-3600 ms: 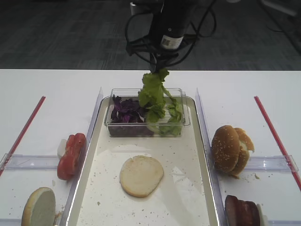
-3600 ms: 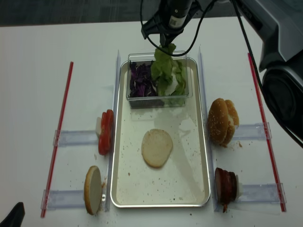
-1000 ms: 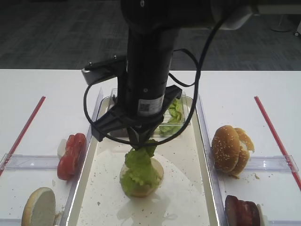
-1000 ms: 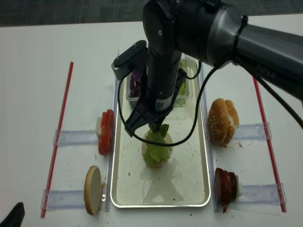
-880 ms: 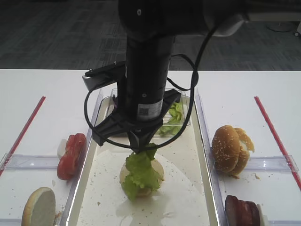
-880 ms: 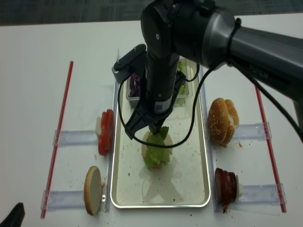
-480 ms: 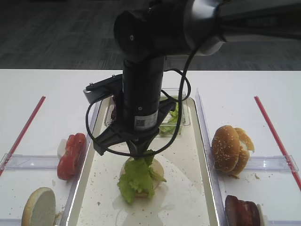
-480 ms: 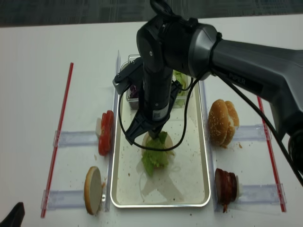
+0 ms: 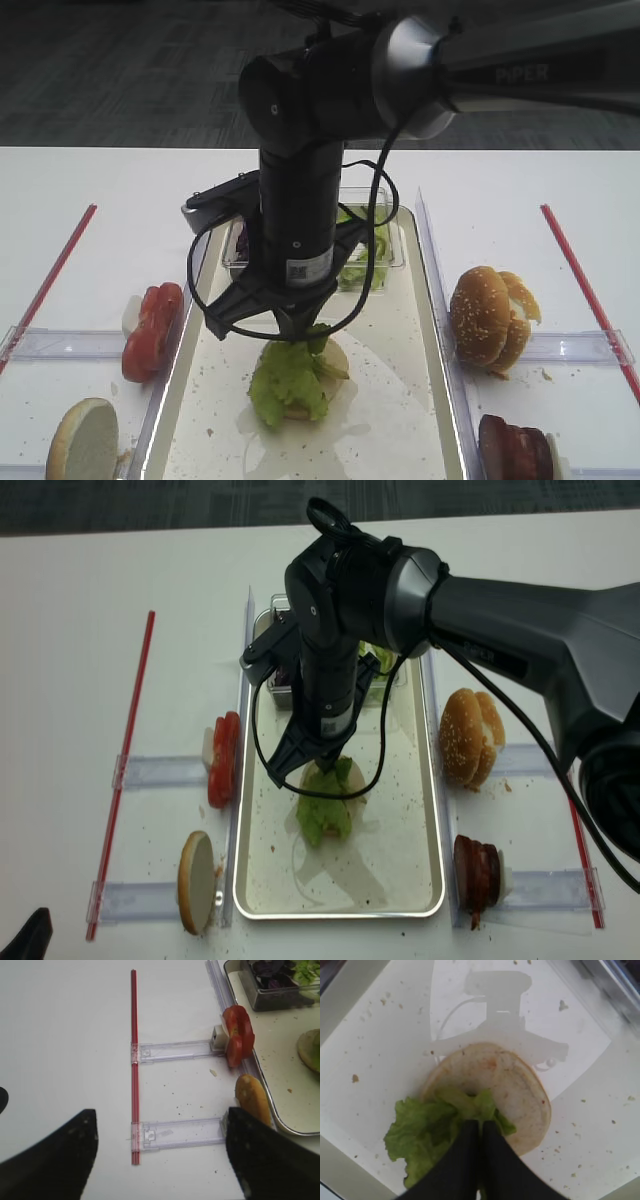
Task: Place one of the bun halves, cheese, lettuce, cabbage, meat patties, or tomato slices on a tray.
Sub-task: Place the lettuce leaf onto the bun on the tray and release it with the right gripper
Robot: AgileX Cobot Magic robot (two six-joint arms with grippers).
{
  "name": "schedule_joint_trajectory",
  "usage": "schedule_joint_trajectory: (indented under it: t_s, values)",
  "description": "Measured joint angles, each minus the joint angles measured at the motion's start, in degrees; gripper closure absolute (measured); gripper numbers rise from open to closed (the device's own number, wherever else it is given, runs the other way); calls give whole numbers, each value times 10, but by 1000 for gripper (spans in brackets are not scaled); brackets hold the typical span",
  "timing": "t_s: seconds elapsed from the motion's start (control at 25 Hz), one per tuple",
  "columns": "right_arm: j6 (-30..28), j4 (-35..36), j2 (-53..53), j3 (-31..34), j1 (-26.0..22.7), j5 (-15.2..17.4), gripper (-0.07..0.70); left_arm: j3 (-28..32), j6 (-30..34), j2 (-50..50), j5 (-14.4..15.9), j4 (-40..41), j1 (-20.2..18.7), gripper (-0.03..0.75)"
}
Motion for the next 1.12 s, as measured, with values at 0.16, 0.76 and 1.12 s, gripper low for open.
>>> schedule_joint_trajectory:
  t_s: [0.16,0.76,1.12]
  values:
    - [1,-3,1,0,0,-1,582,0,0,0,0,0,0,223]
    - [3,-35,1,0,0,-23,417,0,0,0,0,0,0,223]
    - [2,-35,1,0,0,-37,194,0,0,0,0,0,0,223]
